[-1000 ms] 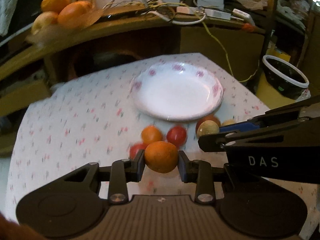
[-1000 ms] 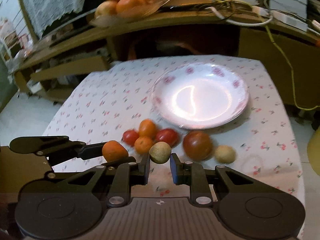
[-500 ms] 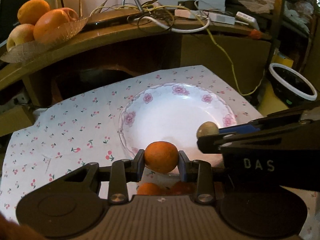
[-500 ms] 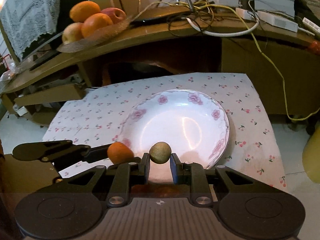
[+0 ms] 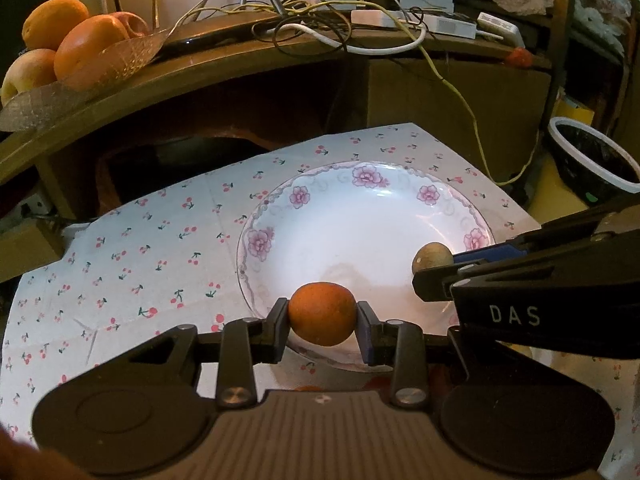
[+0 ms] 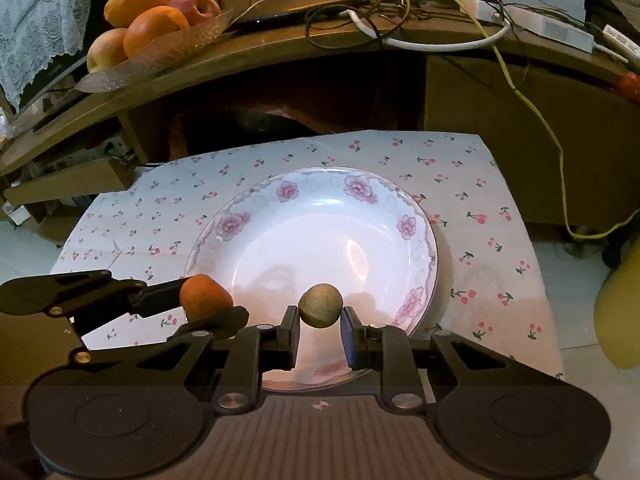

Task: Organize fruits
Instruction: 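Carry both fruits over the white plate and open both tools to drop them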

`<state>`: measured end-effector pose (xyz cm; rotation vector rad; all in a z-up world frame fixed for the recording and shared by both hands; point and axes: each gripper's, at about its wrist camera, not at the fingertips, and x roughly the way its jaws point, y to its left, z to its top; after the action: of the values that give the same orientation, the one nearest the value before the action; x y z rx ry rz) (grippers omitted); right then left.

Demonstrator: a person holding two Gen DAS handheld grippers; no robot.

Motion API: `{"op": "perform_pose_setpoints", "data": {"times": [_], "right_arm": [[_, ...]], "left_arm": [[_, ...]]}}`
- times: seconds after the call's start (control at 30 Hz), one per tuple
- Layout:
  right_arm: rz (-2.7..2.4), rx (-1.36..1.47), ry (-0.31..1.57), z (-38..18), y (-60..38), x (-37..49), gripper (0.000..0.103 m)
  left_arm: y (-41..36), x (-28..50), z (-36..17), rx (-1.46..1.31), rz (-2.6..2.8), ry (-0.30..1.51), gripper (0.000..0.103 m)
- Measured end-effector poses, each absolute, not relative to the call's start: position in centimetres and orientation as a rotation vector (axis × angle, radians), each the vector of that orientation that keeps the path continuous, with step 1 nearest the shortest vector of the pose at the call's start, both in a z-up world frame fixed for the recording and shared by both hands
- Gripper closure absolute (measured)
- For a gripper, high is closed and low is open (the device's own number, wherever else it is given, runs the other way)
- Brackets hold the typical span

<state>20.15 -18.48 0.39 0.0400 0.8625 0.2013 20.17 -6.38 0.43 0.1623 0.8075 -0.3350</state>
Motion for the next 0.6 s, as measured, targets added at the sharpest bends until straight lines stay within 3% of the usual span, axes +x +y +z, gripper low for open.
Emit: {"op": "perform_pose_setpoints", "data": {"times": [0.6], "right_arm": [[0.187,0.051,0.853,0.5,-18.83,19.98,0.07]], "left_arm": [[-5.96,20.05,0.91,0.169,-0.319,0.809,0.056]]}}
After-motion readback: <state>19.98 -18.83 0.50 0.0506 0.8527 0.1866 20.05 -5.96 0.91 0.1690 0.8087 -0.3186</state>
